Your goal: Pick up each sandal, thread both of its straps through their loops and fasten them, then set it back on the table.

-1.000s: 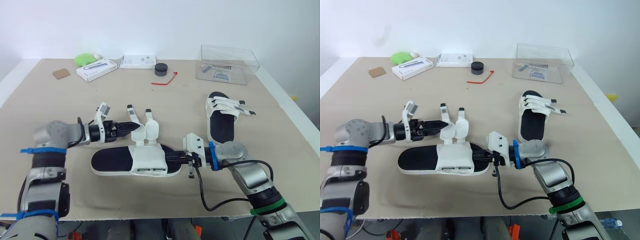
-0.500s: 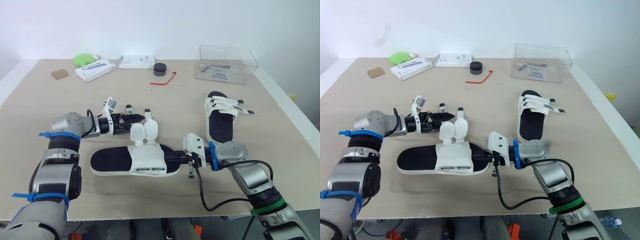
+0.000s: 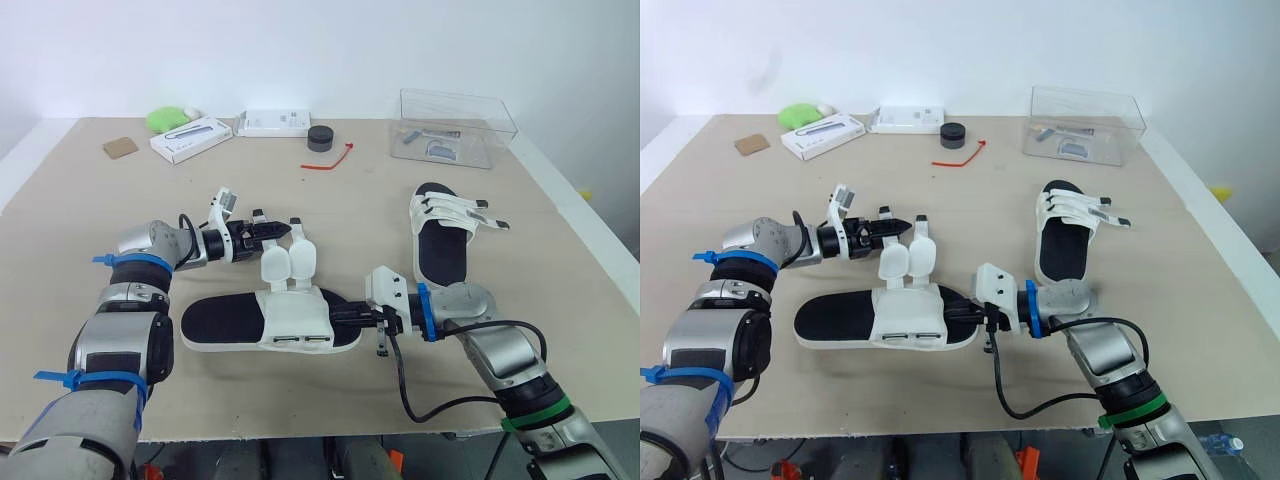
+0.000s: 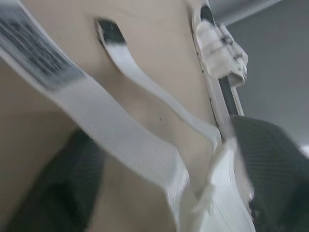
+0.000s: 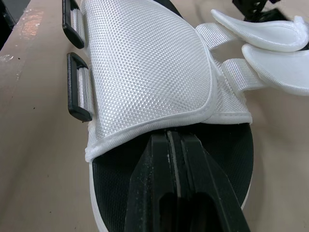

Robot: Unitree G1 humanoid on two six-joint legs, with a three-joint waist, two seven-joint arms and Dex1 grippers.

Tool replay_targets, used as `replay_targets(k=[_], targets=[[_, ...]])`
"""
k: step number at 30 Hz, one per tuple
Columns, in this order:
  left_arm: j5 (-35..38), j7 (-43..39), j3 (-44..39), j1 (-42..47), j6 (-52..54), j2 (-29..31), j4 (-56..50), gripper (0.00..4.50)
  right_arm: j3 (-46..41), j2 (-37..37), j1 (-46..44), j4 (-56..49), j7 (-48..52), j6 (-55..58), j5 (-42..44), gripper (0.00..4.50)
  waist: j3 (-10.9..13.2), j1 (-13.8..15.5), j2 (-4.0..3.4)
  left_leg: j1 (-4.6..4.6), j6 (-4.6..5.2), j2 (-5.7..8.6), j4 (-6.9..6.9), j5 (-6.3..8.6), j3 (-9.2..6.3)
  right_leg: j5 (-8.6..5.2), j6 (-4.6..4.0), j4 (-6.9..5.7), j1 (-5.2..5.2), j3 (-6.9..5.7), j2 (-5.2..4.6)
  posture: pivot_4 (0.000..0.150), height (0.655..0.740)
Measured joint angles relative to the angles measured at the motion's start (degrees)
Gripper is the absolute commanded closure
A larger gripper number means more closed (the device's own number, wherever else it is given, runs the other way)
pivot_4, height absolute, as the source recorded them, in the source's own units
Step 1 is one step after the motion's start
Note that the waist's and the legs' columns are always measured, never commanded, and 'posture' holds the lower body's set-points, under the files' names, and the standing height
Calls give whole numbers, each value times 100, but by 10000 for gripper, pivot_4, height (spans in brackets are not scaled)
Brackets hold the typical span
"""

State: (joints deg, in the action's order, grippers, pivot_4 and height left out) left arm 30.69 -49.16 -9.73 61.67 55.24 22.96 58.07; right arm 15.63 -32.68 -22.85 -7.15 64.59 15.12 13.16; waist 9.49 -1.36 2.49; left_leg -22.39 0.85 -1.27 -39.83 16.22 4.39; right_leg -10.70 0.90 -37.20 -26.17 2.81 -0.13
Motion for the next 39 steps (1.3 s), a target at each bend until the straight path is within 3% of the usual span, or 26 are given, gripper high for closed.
replay_targets(k=[5,7,13,17,27,29,33,39], targets=[[-97,3,-23,21,-41,0,117,34035,0,0,0,0,5,0,-3,45000,0,0,0,-1,0,1,0,1,1,0,0,0,0,0,-1,1500,7400],[-116,2,-50,33,-44,0,164,43704,2,1,-2,0,7,0,-5,45000,0,0,0,-1,1,0,0,1,0,0,1,0,0,0,-1,1500,7400],[-166,-67,-142,42,-174,0,133,43704,22,5,-3,0,18,-2,-16,45000,0,0,0,-1,0,0,0,0,0,1,1,0,0,0,-1,1500,7400],[-261,-315,-29,-4,-512,-2,-585,43704,32,5,-3,1,26,-6,-53,45000,2,1,3,-4,-1,-3,-1,0,0,1,2,0,-2,1,-3,1500,7400],[-380,-759,792,-1750,-1443,107,-4598,43704,59,1,-18,3,42,0,-99,45000,2,4,3,-3,-1,-16,-1,1,5,2,3,-5,-5,10,-5,1500,7400],[-720,-868,1113,-2206,-2177,343,-5323,43704,72,7,-31,11,45,-1,-106,45000,1,-7,3,1,-1,-17,0,1,9,2,3,-4,-5,15,-4,1500,7400],[-1730,-1346,1661,-3342,-4737,969,-6381,43704,135,8,-95,103,58,-10,-119,45000,1,-4,2,8,-7,-24,5,-3,14,3,-7,-3,-3,23,-4,1500,7400],[-2544,-1629,1850,-3427,-8066,1295,-6169,43704,203,12,-213,228,152,-70,-162,45000,1,31,3,24,18,-18,2,-24,20,19,-1,13,23,10,-9,1500,7400]])
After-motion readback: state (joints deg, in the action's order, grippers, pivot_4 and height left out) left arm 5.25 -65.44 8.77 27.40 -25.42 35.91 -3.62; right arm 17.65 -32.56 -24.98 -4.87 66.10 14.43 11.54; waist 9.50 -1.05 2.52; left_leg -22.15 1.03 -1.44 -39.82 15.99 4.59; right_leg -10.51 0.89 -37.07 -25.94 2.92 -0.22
